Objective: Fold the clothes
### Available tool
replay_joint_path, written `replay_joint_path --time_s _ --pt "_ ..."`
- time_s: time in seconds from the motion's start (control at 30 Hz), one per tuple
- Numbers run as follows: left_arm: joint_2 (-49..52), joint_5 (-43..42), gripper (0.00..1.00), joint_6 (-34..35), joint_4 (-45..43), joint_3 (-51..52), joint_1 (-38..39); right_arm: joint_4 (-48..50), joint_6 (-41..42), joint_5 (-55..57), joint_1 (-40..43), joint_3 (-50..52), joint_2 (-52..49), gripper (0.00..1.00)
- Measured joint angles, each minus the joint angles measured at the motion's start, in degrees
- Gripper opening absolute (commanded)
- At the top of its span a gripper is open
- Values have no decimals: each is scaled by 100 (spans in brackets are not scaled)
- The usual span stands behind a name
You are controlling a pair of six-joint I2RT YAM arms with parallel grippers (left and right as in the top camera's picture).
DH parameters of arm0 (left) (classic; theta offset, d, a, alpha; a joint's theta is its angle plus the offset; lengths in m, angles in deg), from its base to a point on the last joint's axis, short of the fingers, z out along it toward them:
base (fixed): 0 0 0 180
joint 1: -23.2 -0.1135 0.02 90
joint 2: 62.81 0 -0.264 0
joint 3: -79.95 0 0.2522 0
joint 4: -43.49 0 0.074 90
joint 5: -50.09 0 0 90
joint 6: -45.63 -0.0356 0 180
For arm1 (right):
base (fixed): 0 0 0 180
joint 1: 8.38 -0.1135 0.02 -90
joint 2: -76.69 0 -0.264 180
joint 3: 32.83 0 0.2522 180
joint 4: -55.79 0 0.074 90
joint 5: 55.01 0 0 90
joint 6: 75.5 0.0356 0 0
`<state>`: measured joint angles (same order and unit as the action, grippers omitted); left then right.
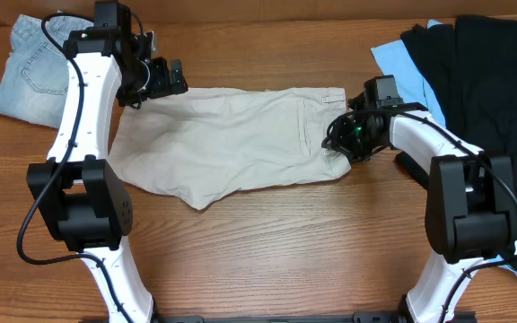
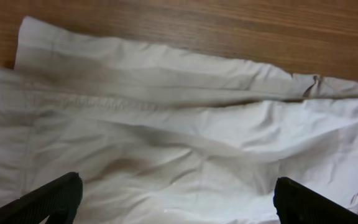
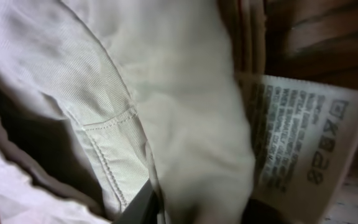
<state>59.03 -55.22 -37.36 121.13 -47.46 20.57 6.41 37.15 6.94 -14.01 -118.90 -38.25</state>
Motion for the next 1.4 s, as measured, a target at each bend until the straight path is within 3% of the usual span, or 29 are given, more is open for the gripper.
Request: replay_joint_path --time_s 0.2,0.43,0.7,0.73,0.87,1.1,1.4 --pt "0 -37 100 0 -221 0 0 -667 -157 -223 743 0 181 11" --pt "0 -39 100 0 -219 0 0 -1906 -1016 -155 1814 -101 1147 11" --pt "0 -39 98 -17 -109 0 0 -2916 -1438 -101 1561 -1128 1519 10" --pt "0 -39 95 -33 -101 0 0 -2973 -1432 -87 1482 -1257 1537 10" --pt "0 -39 57 -162 -85 7 2 -3091 -1335 9 811 -1923 1624 10" --pt "0 -44 4 -321 -234 765 98 -3084 -970 525 179 -2229 1727 11" --pt "4 -664 4 -1161 -1102 2046 308 -3130 -914 798 249 -2229 1727 12"
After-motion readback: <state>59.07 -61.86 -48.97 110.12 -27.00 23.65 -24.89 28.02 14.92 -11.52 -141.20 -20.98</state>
